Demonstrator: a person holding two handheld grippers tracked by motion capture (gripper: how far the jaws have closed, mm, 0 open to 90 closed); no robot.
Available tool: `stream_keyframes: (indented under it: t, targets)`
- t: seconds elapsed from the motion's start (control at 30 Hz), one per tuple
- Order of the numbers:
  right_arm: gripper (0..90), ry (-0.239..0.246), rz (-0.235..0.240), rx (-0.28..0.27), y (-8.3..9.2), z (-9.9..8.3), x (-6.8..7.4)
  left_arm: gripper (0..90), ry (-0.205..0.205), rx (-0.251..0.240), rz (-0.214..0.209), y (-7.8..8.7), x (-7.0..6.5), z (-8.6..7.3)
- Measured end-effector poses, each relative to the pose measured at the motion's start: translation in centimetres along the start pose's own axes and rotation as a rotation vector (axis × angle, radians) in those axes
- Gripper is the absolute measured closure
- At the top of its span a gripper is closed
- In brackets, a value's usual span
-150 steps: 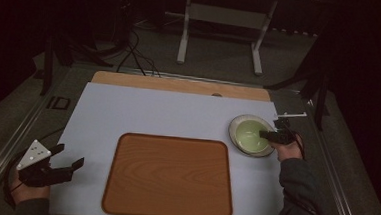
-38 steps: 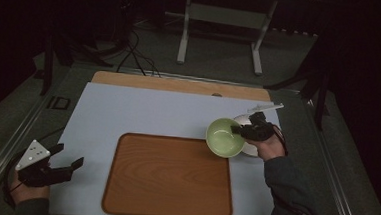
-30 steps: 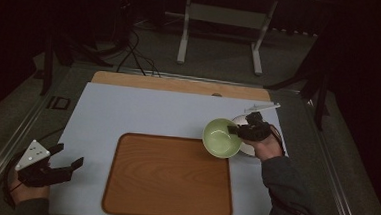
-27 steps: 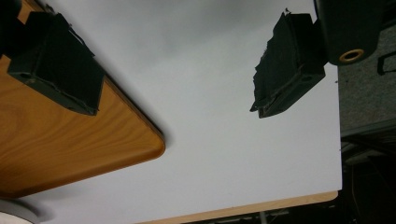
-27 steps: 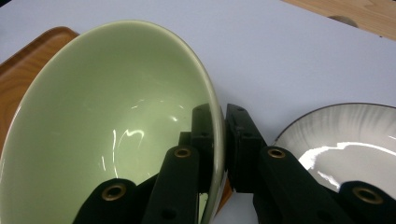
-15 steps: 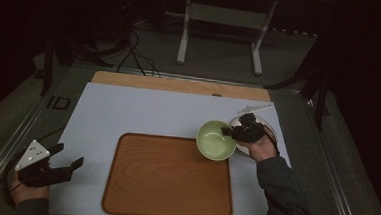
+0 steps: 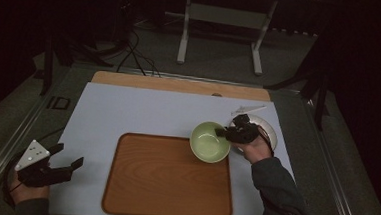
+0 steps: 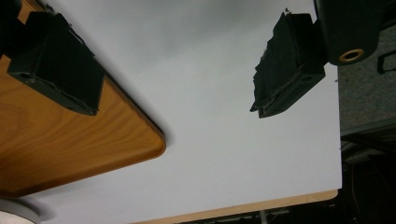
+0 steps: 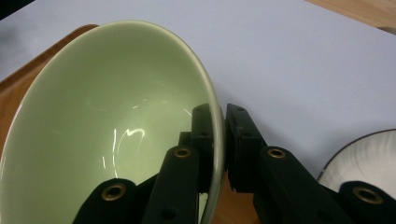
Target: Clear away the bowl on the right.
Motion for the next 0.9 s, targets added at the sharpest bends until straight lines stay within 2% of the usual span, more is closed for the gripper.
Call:
stream_keyframes:
  t: [0.9]
  targets:
    - [82.6,0.034,0.046,0.012,-1.7,0.1,2.2,15.8,0.000,-0.002,0.001,0.0,0.0,0.0]
Point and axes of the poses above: each handheld gripper's, and its own axes: y roughly backward along the jaws, z roughly out of its top, x roughly to its left, the point moved 6 cm from there along -y, roughly forward along the jaws, and after that the axes turned 2 degrees about -y, right-handed, at the moved point
